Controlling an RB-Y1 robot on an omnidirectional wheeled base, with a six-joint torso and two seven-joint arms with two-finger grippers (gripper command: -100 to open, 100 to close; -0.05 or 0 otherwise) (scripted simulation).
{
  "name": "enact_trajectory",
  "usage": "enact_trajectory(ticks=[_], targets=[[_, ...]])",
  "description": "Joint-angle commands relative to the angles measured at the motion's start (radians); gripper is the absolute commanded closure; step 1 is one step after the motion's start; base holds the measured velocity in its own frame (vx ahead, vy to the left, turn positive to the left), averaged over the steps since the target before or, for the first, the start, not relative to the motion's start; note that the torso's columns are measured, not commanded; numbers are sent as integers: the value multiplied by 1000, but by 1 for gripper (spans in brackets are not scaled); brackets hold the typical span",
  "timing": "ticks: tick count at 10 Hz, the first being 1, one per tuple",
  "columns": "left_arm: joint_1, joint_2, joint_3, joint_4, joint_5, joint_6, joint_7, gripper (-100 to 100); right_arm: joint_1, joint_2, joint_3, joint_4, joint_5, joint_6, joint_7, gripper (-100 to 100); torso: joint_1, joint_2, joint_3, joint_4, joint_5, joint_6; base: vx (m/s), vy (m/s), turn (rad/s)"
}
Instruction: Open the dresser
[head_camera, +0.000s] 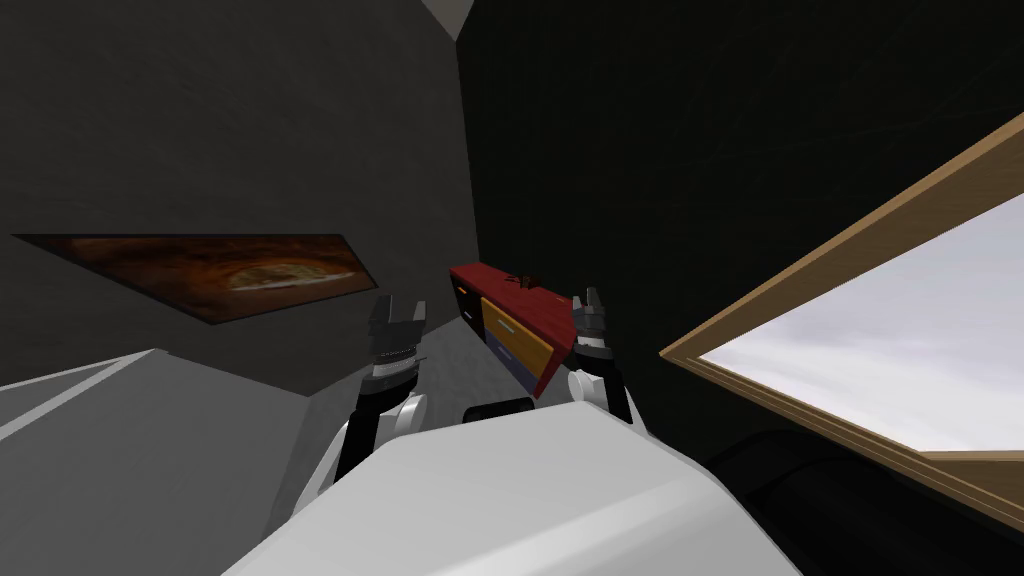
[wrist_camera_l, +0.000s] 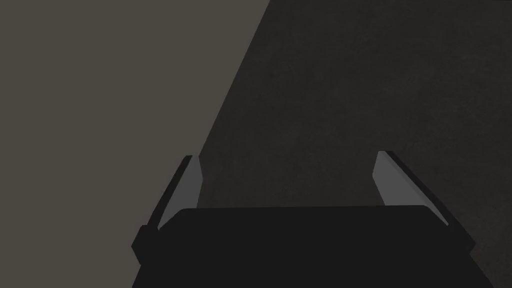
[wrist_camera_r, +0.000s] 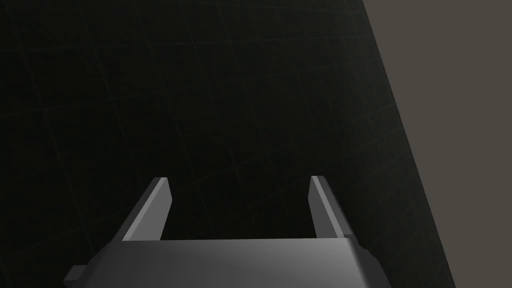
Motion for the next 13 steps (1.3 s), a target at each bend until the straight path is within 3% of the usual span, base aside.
enact_trajectory(ticks=[1,9,10,13], targets=[[0,0,0,0,0,0,0,0,0,0,0,0,0,0,0,0,0,40,-82,41,0,0,0,0,0],[0,0,0,0,0,0,0,0,0,0,0,0,0,0,0,0,0,618,-1234,617,0,0,0,0,0],[0,0,0,0,0,0,0,0,-1,-50,-4,8,12,8,5,-100,0,691,-1382,691,0,0,8,13,31],[0,0,0,0,0,0,0,0,-6,-137,-21,40,60,39,26,-100,2,737,-1475,737,1,0,10,48,54]])
